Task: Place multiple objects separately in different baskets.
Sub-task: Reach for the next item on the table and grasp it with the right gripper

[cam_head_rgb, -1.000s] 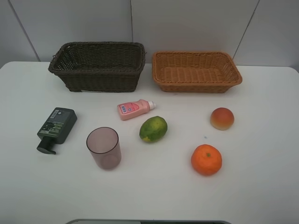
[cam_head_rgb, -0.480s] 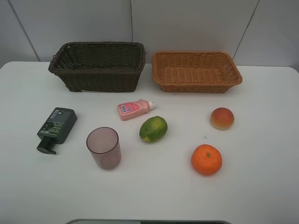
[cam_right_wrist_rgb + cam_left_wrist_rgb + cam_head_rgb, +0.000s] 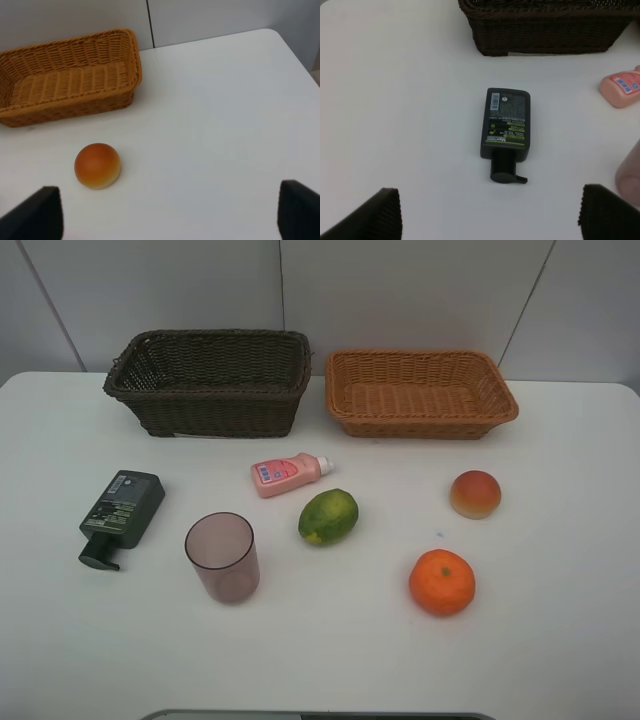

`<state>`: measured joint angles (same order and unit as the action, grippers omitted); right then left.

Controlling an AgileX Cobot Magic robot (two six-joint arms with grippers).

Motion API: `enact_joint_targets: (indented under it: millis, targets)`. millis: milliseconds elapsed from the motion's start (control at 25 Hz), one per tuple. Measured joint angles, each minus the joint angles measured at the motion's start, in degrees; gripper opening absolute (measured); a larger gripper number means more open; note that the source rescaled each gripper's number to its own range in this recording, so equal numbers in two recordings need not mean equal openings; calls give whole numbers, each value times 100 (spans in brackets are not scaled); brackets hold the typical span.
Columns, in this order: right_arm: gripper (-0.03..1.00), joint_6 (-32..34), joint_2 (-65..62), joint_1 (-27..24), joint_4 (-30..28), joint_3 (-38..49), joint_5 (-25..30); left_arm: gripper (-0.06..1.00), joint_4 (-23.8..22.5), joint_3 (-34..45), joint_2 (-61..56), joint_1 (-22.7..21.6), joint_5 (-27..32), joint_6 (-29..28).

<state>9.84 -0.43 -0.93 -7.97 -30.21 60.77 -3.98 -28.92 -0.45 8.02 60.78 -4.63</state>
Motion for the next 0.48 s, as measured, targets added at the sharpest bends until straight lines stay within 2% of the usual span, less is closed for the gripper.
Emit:
enact_joint_targets:
  millis: [480]
  targets:
    - [85, 0, 0, 0, 0, 0, 0, 92, 0, 0, 0, 0, 0, 0]
